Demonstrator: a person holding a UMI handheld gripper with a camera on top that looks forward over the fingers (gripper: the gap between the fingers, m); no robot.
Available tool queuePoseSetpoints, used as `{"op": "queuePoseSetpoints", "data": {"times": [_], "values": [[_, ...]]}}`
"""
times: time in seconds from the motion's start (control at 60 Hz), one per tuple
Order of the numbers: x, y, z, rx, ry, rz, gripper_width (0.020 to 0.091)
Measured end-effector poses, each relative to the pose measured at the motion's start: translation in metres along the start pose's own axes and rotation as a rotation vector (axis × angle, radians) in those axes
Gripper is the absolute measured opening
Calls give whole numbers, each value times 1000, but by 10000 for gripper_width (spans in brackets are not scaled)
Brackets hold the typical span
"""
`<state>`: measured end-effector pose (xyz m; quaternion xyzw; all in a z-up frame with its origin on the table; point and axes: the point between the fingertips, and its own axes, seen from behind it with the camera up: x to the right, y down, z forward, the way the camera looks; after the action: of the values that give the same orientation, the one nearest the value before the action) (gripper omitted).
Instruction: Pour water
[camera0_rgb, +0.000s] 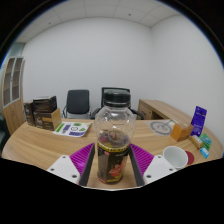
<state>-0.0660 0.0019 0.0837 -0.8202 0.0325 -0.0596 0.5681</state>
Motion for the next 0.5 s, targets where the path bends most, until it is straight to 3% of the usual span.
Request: {"op": "queuePoseSetpoints", "data": {"times": [0.05,0.25,0.4,0.5], "values": [[1,0,7,14,7,-4,553],[-3,-2,4,45,-16,-21,395],[-4,-15,-13,43,-45,2,366],[-14,-42,-37,53,-140,211,365]]}}
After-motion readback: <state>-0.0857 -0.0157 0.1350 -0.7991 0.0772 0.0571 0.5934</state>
